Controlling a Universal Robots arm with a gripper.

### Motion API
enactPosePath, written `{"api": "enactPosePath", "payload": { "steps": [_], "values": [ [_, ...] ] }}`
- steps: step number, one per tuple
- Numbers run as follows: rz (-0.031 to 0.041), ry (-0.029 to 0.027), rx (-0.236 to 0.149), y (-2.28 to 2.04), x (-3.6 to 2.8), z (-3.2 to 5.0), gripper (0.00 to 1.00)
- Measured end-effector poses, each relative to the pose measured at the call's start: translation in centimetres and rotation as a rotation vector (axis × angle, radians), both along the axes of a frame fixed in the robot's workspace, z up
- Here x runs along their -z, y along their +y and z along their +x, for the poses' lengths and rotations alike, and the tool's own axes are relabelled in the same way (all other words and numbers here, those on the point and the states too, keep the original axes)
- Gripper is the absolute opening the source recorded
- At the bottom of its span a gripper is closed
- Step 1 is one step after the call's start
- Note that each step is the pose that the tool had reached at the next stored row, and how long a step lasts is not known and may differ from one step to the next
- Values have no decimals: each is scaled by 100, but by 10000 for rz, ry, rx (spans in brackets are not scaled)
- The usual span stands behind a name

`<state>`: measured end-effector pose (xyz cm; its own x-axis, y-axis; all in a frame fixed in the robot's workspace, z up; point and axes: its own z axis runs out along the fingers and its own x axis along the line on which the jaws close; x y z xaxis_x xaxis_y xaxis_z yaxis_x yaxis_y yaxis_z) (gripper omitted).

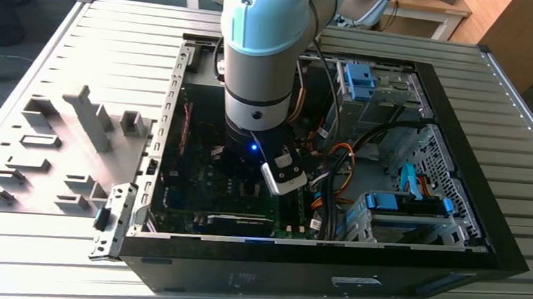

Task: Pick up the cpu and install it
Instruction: 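Pick up the cpu and move it towards the insertion slot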

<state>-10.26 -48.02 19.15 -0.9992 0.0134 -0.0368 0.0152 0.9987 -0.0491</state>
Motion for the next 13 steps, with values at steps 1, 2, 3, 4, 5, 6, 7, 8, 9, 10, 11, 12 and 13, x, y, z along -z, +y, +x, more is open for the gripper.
{"api": "enactPosePath", "payload": {
  "steps": [1, 2, 3, 4, 5, 6, 7, 8, 9, 10, 11, 12, 13],
  "values": [
    [2, -1, 0, 0, 2, 0, 11],
    [5, -3, 0, 1, 3, 0, 11],
    [5, -3, 0, 1, 4, 1, 11],
    [5, -3, 0, 1, 3, 1, 11],
    [6, -3, 0, 1, 3, 0, 11],
    [8, -5, 0, 1, -3, 1, 11],
    [25, -13, 1, 4, -19, 2, 11],
    [38, -19, 1, 6, -37, 3, 11],
    [19, -9, 1, 3, -61, 1, 11],
    [6, -3, 1, 1, -78, 0, 11],
    [12, -6, 1, 2, -80, 1, 11],
    [10, -6, 1, 2, -83, 1, 11],
    [11, -6, 0, 2, -84, 1, 11]
  ]
}}
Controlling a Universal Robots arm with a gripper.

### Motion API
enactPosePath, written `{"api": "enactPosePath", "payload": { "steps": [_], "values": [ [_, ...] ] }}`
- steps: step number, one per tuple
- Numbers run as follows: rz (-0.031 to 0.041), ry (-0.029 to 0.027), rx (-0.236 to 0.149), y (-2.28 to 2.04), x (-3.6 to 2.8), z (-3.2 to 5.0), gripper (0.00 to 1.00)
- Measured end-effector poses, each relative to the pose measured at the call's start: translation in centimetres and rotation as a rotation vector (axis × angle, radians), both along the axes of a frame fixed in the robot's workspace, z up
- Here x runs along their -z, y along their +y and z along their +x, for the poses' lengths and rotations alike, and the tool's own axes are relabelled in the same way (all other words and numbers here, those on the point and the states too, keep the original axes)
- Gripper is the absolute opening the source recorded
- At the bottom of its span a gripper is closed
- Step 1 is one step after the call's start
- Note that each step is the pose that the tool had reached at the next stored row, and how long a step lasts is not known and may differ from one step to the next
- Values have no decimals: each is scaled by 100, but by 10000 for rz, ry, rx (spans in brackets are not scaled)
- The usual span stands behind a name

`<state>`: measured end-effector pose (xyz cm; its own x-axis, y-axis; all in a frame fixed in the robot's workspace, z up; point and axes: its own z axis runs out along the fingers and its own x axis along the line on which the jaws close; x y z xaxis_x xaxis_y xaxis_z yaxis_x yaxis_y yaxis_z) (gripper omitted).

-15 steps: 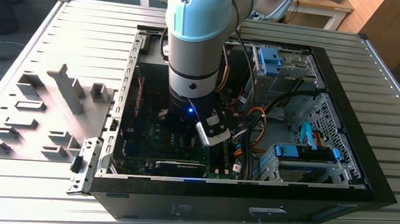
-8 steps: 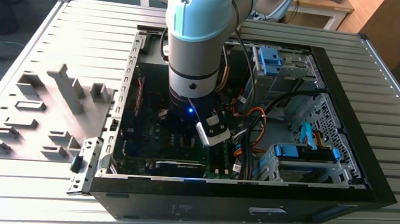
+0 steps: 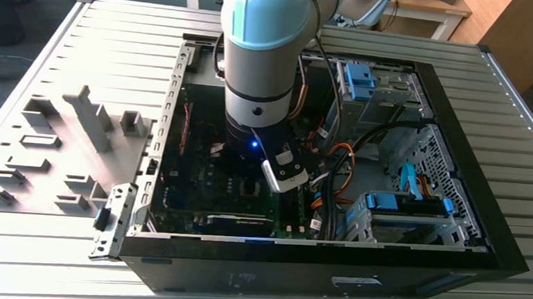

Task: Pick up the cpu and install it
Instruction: 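Pick up the cpu and move it towards the insertion slot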

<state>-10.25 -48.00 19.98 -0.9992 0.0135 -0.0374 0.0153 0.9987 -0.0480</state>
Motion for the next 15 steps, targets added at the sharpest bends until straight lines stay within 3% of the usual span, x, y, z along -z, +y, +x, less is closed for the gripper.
{"api": "enactPosePath", "payload": {
  "steps": [15],
  "values": [
    [-3, 2, -281, -1, -2, 0, 11]
  ]
}}
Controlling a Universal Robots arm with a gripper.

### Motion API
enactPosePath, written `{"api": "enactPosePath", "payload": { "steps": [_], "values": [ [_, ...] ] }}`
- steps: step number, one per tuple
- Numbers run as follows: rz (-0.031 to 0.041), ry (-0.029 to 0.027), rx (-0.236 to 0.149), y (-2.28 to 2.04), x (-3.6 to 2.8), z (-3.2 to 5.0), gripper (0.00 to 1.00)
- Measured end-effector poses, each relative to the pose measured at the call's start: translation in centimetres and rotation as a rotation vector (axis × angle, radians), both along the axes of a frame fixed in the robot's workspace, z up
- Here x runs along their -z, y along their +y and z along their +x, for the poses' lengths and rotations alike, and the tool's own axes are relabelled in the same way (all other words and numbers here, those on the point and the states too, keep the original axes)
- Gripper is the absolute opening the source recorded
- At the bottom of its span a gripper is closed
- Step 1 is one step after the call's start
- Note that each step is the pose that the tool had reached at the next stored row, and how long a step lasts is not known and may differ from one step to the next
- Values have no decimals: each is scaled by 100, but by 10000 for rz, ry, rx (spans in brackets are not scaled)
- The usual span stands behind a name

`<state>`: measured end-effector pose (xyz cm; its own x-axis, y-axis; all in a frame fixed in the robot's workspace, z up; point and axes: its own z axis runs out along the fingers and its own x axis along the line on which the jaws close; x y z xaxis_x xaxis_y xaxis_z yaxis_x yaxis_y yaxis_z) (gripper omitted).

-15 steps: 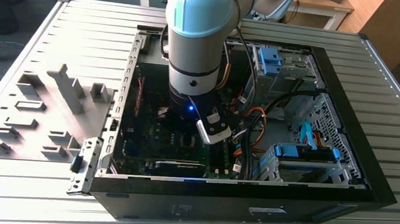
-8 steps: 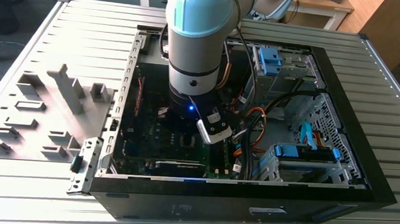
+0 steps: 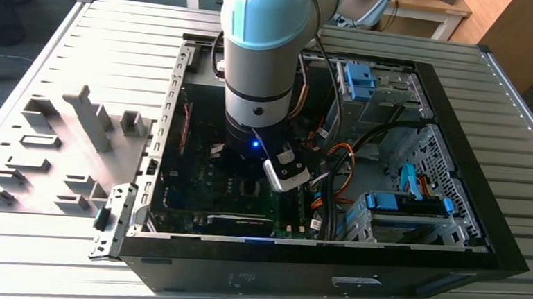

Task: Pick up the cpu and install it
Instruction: 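Pick up the cpu and move it towards the insertion slot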

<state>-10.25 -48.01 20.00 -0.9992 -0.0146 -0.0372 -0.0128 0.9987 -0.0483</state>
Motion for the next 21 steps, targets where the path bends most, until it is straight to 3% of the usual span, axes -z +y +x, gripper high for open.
{"api": "enactPosePath", "payload": {
  "steps": [3, 5, 8, 10, 13, 18, 21],
  "values": [
    [0, 0, -1, 0, 0, 0, 11],
    [0, 0, -2, 0, 0, 0, 24],
    [0, 0, -4, 0, 0, 0, 29],
    [0, 0, -5, 0, 0, 0, 42],
    [-5, 2, -5, -1, -17, 0, 42],
    [-1, 0, -5, 0, -149, 0, 42],
    [1, -1, -5, 0, -154, 0, 42]
  ]
}}
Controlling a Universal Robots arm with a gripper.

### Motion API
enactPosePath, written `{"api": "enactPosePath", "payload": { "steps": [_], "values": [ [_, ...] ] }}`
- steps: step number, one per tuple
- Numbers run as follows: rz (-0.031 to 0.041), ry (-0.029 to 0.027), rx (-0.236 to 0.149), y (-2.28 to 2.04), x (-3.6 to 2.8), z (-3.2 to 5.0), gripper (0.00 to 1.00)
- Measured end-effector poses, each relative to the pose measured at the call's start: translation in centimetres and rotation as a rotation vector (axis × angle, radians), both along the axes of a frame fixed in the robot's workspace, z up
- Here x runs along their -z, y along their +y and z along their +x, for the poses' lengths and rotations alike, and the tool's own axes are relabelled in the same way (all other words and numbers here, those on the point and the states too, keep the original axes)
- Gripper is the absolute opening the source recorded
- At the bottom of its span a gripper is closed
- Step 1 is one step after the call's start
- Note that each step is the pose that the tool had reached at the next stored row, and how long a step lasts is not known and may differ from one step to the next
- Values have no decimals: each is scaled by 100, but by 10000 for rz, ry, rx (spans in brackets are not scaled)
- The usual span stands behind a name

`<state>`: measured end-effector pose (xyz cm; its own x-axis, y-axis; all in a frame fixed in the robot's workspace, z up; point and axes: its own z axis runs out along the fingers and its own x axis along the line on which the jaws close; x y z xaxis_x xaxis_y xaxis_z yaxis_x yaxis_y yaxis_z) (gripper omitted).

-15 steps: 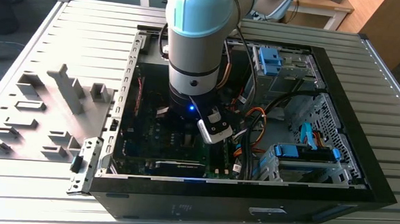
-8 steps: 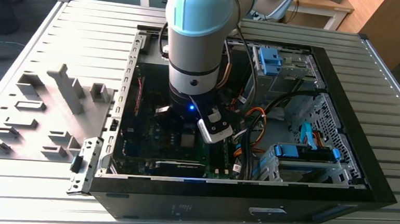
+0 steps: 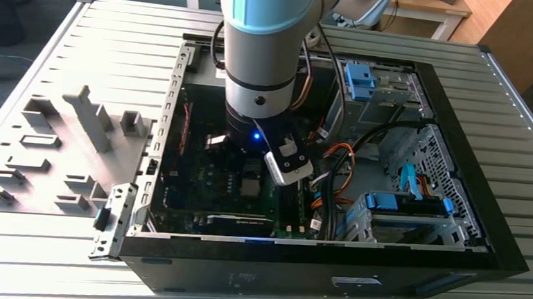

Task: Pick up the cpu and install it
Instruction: 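Pick up the cpu and move it towards the insertion slot, then place the cpu into insertion slot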

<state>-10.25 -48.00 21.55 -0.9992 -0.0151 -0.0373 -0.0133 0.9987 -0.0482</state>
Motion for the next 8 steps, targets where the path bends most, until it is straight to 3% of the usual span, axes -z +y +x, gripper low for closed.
{"api": "enactPosePath", "payload": {
  "steps": [8],
  "values": [
    [-1, 1, 0, 0, -5, 0, 42]
  ]
}}
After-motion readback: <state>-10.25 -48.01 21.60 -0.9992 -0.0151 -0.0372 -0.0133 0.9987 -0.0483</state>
